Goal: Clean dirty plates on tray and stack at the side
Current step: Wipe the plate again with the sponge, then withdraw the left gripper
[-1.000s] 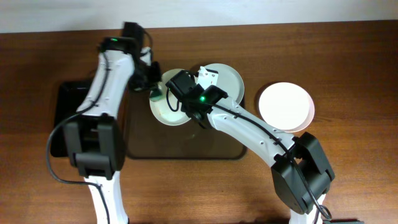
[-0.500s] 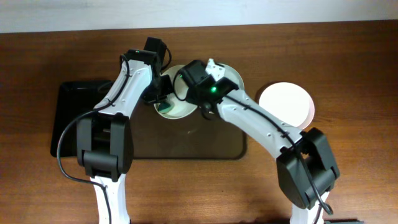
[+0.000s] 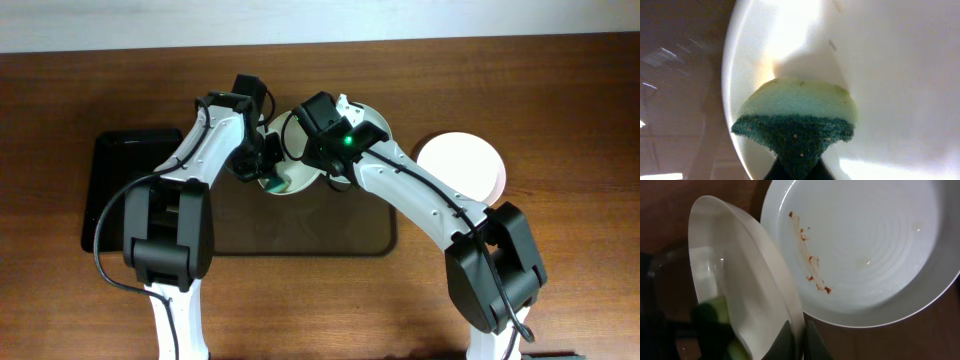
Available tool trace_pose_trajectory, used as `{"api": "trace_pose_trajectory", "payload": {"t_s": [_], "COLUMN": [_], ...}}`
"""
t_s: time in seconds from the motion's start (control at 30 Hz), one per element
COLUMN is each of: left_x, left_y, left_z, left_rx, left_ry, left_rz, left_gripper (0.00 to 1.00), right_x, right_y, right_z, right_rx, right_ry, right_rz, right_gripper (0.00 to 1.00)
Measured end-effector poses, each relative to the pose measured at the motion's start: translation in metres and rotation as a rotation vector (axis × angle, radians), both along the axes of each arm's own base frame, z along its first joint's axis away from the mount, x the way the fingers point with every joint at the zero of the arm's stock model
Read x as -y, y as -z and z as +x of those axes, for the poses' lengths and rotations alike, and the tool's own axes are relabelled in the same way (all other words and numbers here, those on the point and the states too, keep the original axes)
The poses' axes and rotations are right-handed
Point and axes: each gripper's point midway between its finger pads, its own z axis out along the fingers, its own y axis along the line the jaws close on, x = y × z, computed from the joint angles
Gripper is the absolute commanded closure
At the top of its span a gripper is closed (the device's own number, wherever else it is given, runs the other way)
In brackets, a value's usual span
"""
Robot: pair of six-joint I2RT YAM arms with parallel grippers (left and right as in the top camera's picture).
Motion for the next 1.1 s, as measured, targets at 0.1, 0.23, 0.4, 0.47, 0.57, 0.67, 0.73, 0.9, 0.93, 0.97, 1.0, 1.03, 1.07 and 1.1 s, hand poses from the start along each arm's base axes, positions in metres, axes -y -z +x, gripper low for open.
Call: {"api": "trace_pose_trajectory", "payload": {"t_s": [0.1,0.23,0.4,0.47,0.57,0.67,0.73,0.9,0.93,0.97,1.0,1.03,1.07,1.1], "left_x": [0.009,0.007,-0.018,-0.028,-0.036,-0.04,-0.047,-0.058,-0.059,-0.061,-0.063,-0.066,-0.07,-0.073], "left_y": [-0.003,-0.002,0.004,0.004,0.002,-0.002,-0.005,-0.031,-0.04,-0.049,-0.059,-0.067,-0.073,-0.079], "left_z": [-0.011,-0.008,0.008,0.019,0.038,0.055,0.061,0.082,0.088,0.094,0.099,0.101,0.1,0.097], "left_rx": [-0.037,-0.013,0.062,0.112,0.194,0.268,0.294,0.366,0.39,0.412,0.43,0.438,0.439,0.433], "left_ry": [0.048,0.08,0.073,0.061,0.04,0.022,0.011,-0.021,-0.031,-0.041,-0.052,-0.06,-0.067,-0.07], "left_rz": [-0.058,-0.048,0.136,0.211,0.28,0.319,0.36,0.426,0.43,0.434,0.438,0.441,0.444,0.443], "left_gripper": [1.0,0.99,1.0,1.0,1.0,1.0,1.0,1.0,0.99,0.99,1.0,1.0,1.0,1.0], "right_x": [0.0,0.0,-0.003,-0.007,-0.01,-0.008,-0.005,-0.001,0.0,0.0,0.002,0.003,0.003,0.004], "right_y": [0.001,0.001,0.001,0.001,0.001,0.003,0.005,0.008,0.009,0.009,0.01,0.01,0.011,0.011], "right_z": [-0.001,-0.001,-0.002,-0.003,-0.004,-0.007,-0.01,-0.016,-0.017,-0.017,-0.019,-0.02,-0.021,-0.021], "right_rx": [-0.002,-0.003,-0.01,-0.011,-0.015,-0.031,-0.047,-0.074,-0.076,-0.078,-0.084,-0.089,-0.09,-0.088], "right_ry": [-0.004,-0.007,-0.016,-0.024,-0.025,-0.02,-0.018,-0.016,-0.017,-0.018,-0.02,-0.03,-0.041,-0.056], "right_rz": [-0.004,-0.006,0.013,0.025,0.037,0.033,0.021,0.001,-0.002,-0.004,-0.011,-0.021,-0.028,-0.039], "right_gripper": [0.96,0.96,0.96,0.96,0.96,0.96,0.96,0.96,0.96,0.96,0.96,0.96,0.96,0.96]}}
